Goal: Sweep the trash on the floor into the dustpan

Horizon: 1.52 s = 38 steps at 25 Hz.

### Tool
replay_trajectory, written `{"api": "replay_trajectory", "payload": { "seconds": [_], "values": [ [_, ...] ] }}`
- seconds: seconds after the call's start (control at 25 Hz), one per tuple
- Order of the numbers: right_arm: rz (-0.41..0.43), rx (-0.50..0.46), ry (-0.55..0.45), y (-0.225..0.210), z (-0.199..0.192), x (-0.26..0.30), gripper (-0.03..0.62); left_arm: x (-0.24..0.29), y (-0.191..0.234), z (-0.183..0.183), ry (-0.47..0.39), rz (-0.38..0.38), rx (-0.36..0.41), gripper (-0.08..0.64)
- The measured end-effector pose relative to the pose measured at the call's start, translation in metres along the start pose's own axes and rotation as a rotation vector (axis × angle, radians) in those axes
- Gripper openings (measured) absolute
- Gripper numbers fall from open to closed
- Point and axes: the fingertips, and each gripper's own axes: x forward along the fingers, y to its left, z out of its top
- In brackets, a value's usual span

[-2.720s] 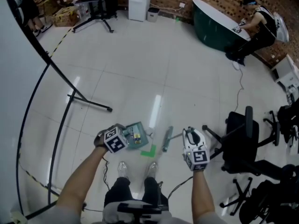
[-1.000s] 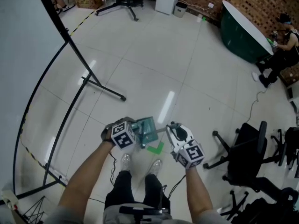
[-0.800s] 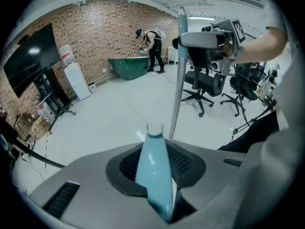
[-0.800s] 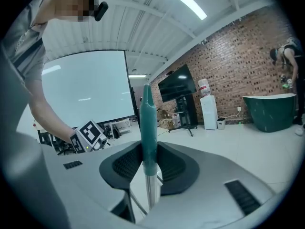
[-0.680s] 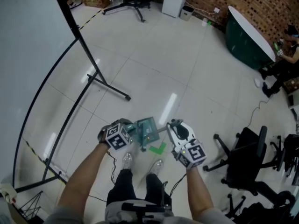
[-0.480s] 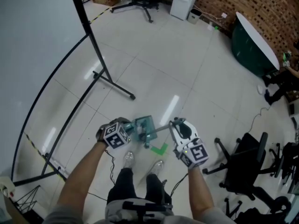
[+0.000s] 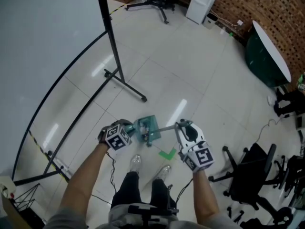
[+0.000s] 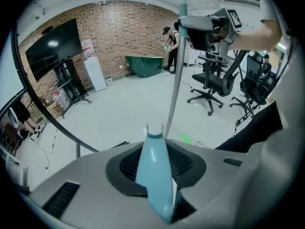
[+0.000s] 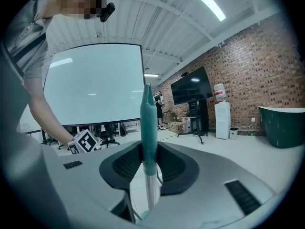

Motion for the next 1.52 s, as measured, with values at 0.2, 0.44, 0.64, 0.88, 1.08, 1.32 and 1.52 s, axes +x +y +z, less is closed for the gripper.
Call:
{"api": "replay_trajectory", "payload": {
  "seconds": [0.2,0.44,0.64,0.88,1.08,1.32,1.52],
  "values": [
    [0.004,-0.01,0.016,0.01,0.004,0.005,0.098,-0.001,0.003,-0.003,-0.024,0.013,0.009,0.109],
    [-0.011,-0.023,0.053,0.017,0.002,0.007,0.098,0.001,0.008,-0.001,-0.021,0.059,0.041,0.114],
    [-0.016,-0.035,0.03,0.019,0.009,0.008,0.098,-0.001,0.012,-0.001,-0.031,0.082,0.013,0.136],
    [-0.021,-0.031,0.021,0.019,0.013,0.007,0.098,-0.01,0.018,0.002,-0.057,0.118,-0.023,0.143],
    [-0.031,-0.035,0.036,0.02,0.017,0.007,0.098,-0.024,0.017,0.009,-0.109,0.132,-0.069,0.143],
    [-0.043,-0.038,0.043,0.026,0.026,0.006,0.098,-0.032,0.015,0.005,-0.087,0.167,-0.041,0.143],
    [-0.054,-0.037,0.017,0.028,0.03,0.003,0.098,-0.034,0.013,-0.001,-0.07,0.178,-0.012,0.141]
  ]
}}
